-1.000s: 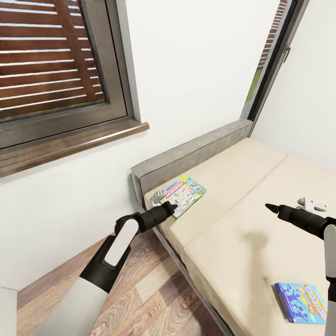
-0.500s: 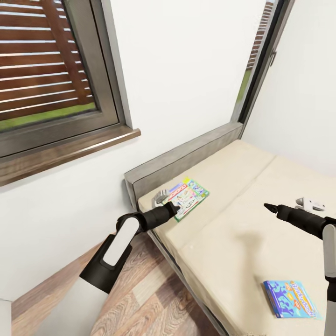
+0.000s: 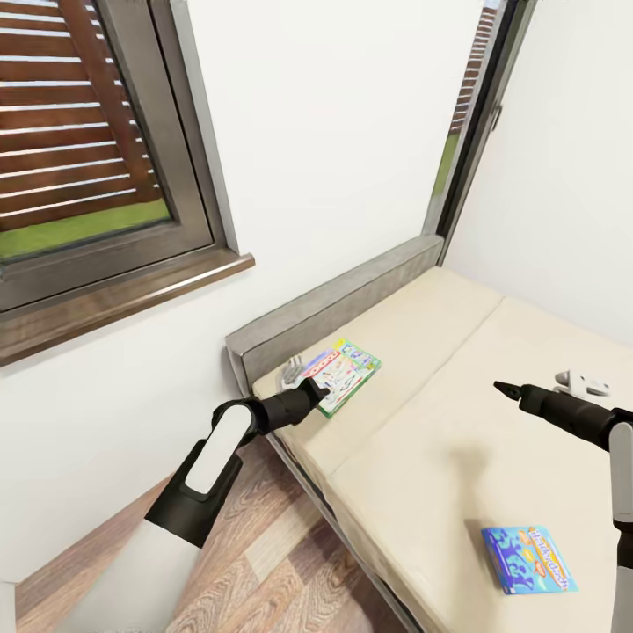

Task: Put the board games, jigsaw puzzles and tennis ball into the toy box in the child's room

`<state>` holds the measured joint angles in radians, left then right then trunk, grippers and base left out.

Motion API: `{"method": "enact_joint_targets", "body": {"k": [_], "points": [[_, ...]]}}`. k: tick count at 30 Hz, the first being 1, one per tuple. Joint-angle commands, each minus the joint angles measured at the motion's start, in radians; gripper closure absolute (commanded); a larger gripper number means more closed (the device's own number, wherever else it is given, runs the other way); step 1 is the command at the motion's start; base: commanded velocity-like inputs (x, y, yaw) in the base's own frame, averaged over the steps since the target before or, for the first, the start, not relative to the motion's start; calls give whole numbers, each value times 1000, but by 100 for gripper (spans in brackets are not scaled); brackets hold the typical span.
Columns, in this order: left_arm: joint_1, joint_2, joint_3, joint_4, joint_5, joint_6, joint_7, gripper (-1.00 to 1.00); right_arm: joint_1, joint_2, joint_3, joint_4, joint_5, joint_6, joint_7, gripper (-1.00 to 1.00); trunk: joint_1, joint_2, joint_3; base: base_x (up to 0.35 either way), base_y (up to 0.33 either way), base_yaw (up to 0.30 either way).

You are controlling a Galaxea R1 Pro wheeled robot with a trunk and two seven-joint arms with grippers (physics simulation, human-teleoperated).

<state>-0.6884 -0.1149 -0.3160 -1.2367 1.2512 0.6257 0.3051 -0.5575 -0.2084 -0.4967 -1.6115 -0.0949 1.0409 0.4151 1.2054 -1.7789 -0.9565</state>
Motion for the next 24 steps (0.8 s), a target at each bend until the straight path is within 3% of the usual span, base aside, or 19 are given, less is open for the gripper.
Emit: {"method": "enact_joint_targets", "body": {"k": [1, 10, 24], "points": [[0, 0, 5, 1, 19, 1, 11, 100, -1, 0, -1, 0, -9, 6, 5, -100, -4, 7, 2, 0, 0, -38], [1, 2, 21, 6, 41, 1, 13, 100, -1, 0, -4, 0, -8, 6, 33, -100, -39, 70, 31, 0, 0, -128], [2, 3, 30, 8, 50, 2, 13, 100, -1, 0, -8, -1, -8, 6, 40, -100, -92, 168, 75, 0, 0, -258]]}}
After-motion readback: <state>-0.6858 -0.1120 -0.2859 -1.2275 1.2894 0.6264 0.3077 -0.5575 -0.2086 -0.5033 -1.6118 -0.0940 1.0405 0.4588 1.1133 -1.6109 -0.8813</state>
